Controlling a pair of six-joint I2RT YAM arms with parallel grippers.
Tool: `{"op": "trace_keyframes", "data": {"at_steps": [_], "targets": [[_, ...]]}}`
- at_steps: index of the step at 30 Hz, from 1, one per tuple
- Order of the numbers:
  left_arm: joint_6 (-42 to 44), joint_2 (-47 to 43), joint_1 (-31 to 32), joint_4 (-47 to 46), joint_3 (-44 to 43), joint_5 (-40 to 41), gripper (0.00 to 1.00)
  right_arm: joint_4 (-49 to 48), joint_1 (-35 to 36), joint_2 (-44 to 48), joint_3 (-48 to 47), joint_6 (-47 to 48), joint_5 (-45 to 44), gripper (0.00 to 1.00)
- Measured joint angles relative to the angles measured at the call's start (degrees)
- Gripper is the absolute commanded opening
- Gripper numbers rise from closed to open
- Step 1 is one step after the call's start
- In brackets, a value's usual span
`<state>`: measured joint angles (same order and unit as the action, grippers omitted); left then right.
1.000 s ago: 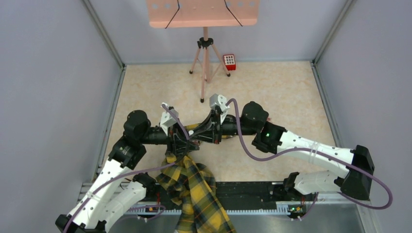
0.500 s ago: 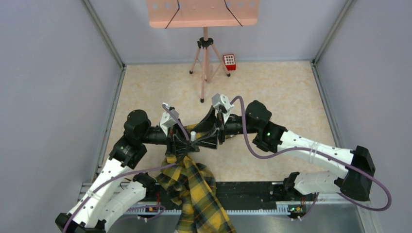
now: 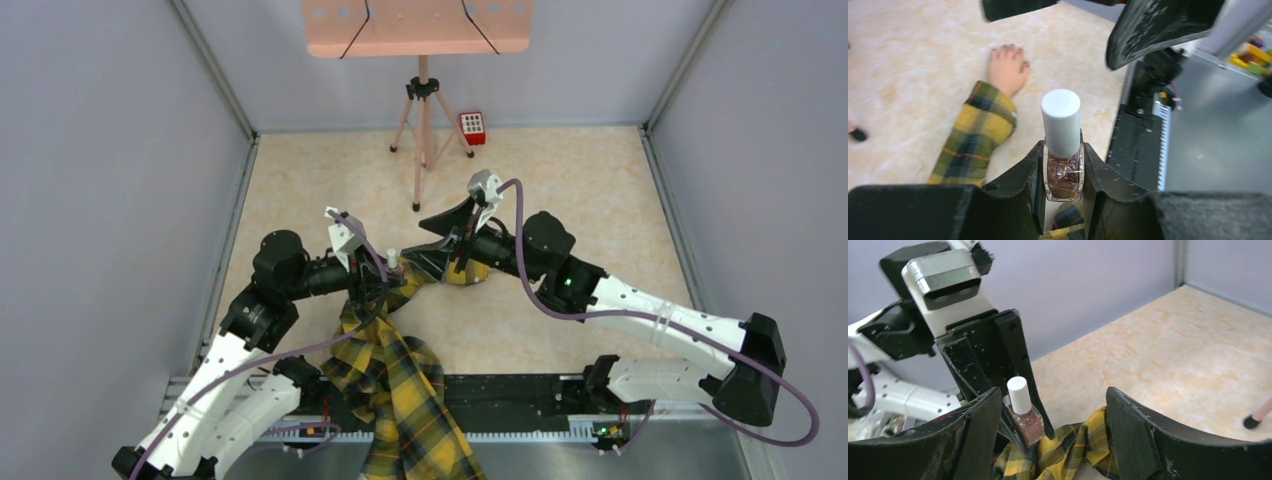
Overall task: Paint the nails
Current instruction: Unscrew the nail polish bottle.
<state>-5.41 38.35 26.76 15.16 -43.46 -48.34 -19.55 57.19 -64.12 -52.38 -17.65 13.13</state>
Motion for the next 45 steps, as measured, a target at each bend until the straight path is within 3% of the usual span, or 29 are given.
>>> {"op": "trace_keyframes", "data": {"at_steps": [10, 36, 45], "targets": [[1.53, 2.19, -0.04, 4.24, -0.46, 15.96, 0.00, 1.95, 3.80, -2.23, -1.75, -0.87, -13.81, 0.61], [2.19, 2.80, -0.04, 5.64, -0.46, 19.08, 0.00, 7.34, 6.45, -14.80, -11.54, -0.94, -16.94, 0.47], [2.19, 2.80, -0.04, 5.64, -0.48, 18.99, 0.00, 8.37, 6.45, -15.50, -12.24, -0.87, -16.72, 0.21]]}}
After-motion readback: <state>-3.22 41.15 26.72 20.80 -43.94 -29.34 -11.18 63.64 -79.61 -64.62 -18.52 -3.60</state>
